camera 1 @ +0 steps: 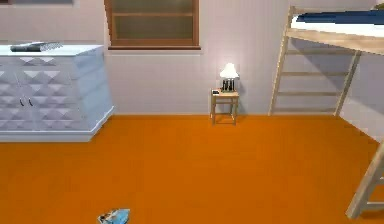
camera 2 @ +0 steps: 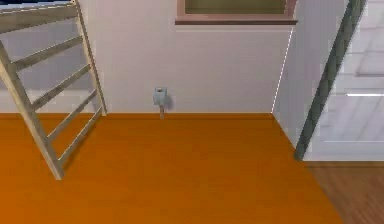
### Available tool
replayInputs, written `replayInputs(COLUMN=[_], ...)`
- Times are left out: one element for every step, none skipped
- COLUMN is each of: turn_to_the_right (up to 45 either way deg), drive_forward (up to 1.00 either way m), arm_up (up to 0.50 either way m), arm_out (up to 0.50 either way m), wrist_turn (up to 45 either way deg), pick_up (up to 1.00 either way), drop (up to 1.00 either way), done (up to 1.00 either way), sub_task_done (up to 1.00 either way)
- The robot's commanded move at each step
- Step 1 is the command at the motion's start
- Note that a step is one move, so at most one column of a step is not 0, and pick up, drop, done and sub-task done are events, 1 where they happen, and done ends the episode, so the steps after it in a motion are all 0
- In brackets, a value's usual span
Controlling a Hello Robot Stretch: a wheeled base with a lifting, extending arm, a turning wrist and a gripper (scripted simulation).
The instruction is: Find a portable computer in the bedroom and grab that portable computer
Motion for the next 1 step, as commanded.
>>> replayInputs(turn_to_the_right=[45.0], drive_forward=[0.0], arm_up=[0.0], arm_out=[0.0], wrist_turn=[0.0], pick_up=[0.0], drop=[0.0], done=[0.0], sub_task_done=[0.0])
